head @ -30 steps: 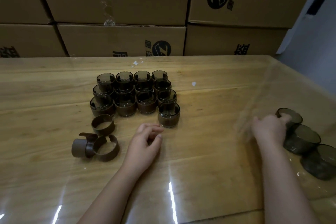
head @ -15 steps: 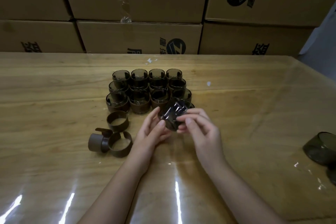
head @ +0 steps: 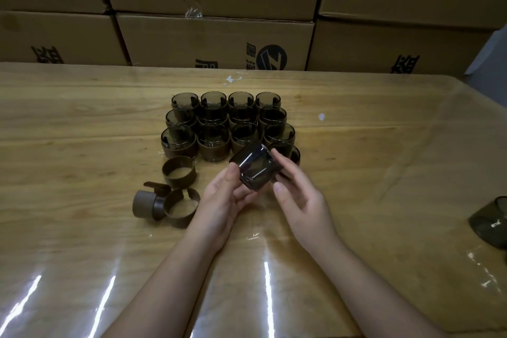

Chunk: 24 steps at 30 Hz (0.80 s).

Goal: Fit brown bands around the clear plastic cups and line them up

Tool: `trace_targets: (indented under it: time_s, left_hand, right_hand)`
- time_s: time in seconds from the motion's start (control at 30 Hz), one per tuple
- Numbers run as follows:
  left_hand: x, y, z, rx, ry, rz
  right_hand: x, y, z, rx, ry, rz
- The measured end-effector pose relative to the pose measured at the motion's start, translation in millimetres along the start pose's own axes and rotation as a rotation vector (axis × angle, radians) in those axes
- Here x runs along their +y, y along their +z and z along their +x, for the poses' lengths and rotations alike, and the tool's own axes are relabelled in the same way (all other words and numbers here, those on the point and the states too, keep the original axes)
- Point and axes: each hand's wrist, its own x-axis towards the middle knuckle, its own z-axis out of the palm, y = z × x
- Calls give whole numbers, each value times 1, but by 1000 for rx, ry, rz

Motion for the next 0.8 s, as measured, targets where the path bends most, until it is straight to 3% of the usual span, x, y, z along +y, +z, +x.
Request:
trace_targets:
  time_s: [0.17,0.33,0.8]
  left_hand:
    - [-3,1,-1,101,37,-4]
    - [-5,0,0,146,89,-35]
    - [0,0,-6,-14,93,113]
  right_hand:
    - [0,-1,-2,-7,15,-14]
    - [0,1,-4,18,-102,-96]
    - [-10,-4,-3,2,-107,-151]
